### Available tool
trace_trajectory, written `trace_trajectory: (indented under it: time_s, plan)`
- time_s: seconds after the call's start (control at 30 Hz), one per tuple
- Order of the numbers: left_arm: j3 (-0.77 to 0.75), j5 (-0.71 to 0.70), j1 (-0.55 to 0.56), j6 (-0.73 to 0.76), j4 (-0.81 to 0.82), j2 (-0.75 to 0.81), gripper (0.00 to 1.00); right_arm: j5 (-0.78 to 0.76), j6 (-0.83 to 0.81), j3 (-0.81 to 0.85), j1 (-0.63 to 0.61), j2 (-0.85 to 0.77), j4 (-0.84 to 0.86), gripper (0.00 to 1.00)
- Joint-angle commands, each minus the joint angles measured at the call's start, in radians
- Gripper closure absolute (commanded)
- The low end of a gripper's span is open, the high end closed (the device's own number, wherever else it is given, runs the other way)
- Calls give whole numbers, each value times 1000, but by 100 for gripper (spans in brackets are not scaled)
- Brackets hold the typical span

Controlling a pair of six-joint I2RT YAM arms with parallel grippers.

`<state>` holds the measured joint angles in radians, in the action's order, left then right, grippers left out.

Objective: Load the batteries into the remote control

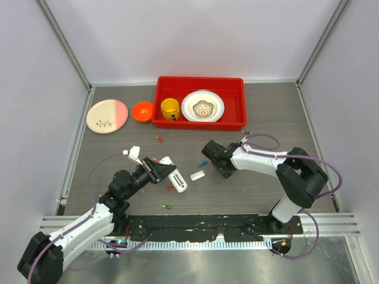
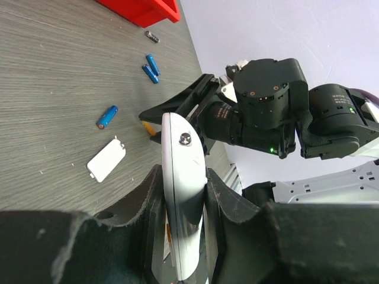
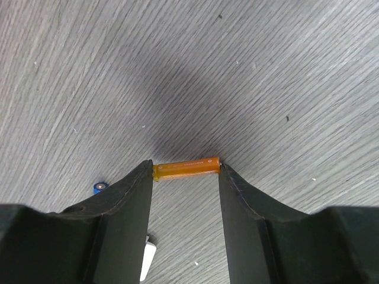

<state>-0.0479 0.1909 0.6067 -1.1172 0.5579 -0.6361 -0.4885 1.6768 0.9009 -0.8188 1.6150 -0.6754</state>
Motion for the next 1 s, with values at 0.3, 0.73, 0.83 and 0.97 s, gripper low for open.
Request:
trace_trajectory:
  time_s: [0.3,0.73,0.83,0.97]
  plan:
    - [6,-2,2,10,20,6,100,-8,-248,95,1,27,-3,27]
    - [42,128,2,37,157,36,100,-21,-1032,-123,0,-450,322,28]
    - [72,214,4,37,310,35,99,1,-1103,-172,0,-507,344,31]
    - [108,162,97,69,485,1,100,19,-1138,-235,1,-569,372,32]
